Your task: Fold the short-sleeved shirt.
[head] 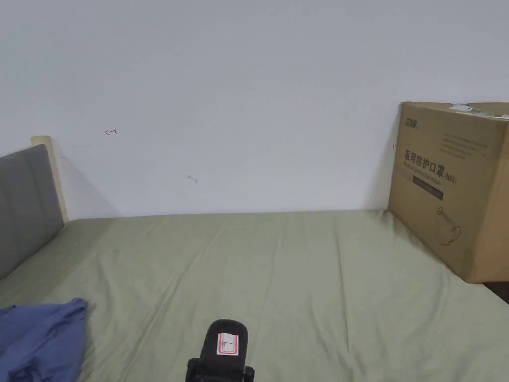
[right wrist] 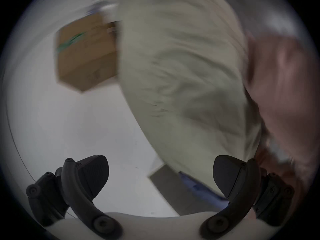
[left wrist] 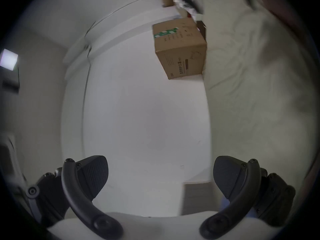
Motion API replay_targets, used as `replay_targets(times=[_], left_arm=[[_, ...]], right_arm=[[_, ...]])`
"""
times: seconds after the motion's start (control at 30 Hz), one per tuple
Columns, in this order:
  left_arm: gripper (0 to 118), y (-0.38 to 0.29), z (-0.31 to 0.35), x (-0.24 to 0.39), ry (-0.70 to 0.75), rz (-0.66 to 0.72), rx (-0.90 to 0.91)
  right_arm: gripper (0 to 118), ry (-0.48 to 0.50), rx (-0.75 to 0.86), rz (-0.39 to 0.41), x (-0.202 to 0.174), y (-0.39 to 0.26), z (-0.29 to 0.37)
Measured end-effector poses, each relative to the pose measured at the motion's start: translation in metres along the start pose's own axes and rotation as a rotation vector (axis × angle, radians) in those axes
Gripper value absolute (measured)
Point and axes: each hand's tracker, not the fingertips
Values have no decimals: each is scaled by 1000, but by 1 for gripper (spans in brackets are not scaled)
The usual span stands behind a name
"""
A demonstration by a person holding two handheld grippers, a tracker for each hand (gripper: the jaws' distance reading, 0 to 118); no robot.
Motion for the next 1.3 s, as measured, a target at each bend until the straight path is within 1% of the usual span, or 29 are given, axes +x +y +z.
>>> replay_targets(times=[0.03, 0.07, 0.1, 0.13, 0.17, 0.2, 0.23, 0.27, 0.3, 0.33, 0.37, 0.4, 0.43, 0.47, 0.5, 0.53, 0.57, 0.6, 0.63, 0.7, 0.73, 0.8, 0.87, 0.97, 1.07, 1.17, 1.3], left_arm=[[118, 2, -2, -7, -26, 162, -24], [118, 0, -5, -17, -47, 334, -57], [118, -4, -9, -27, -70, 518, -96], [118, -12, -14, -40, -124, 775, -150], [118, -23, -20, -49, -180, 1017, -209], [118, -35, -26, -54, -221, 1239, -271], [118, -56, -35, -58, -268, 1518, -364], [118, -71, -38, -54, -298, 1712, -430], [118, -81, -37, -50, -306, 1857, -447], [118, -88, -34, -43, -294, 1958, -436], [118, -91, -31, -39, -271, 1987, -411], [118, -90, -26, -36, -225, 1978, -391], [118, -85, -22, -35, -154, 1899, -397], [118, -82, -20, -35, -106, 1836, -404], [118, -71, -15, -35, -53, 1746, -414], [118, -67, -12, -35, -11, 1683, -405], [118, -65, -9, -35, 17, 1643, -387], [118, -66, -7, -35, 26, 1634, -358], [118, -61, -4, -36, 34, 1625, -328], [118, -61, -2, -36, 44, 1606, -310], [118, -60, -2, -36, 59, 1589, -306], [118, -57, 1, -34, 110, 1579, -282], [118, -56, 2, -33, 139, 1578, -286], [118, -55, 2, -34, 106, 1587, -286], [118, -54, 2, -34, 84, 1597, -275], [118, -54, 3, -35, 80, 1601, -266], [118, -56, 2, -37, 74, 1613, -261]], right_arm=[[118, 84, 43, 67, 4, 0, 2], [118, 147, 86, 235, -4, -1, 5], [118, 149, 105, 489, -19, -7, 10], [118, 137, 164, 705, -35, -17, 15], [118, 164, 227, 904, -47, -37, 19], [118, 213, 258, 1088, -56, -49, 23], [118, 271, 302, 1342, -66, -68, 27], [118, 287, 383, 1651, -67, -94, 31], [118, 293, 496, 1945, -60, -118, 33], [118, 304, 652, 2245, -42, -140, 32], [118, 293, 801, 2440, -25, -149, 29], [118, 296, 924, 2586, -9, -156, 25], [118, 308, 981, 2631, 4, -161, 23], [118, 338, 938, 2611, 8, -164, 24], [118, 364, 839, 2541, 9, -167, 27], [118, 375, 738, 2427, 5, -165, 29], [118, 374, 644, 2325, -1, -163, 30], [118, 358, 586, 2237, -4, -162, 29], [118, 329, 551, 2167, -9, -160, 28], [118, 287, 530, 2074, -20, -153, 28], [118, 278, 538, 2059, -23, -151, 27], [118, 288, 564, 2082, -24, -148, 26], [118, 276, 631, 2140, -23, -147, 28], [118, 302, 639, 2189, -19, -147, 31], [118, 310, 652, 2221, -16, -149, 33], [118, 322, 650, 2235, -16, -150, 34], [118, 336, 649, 2218, -17, -151, 37]])
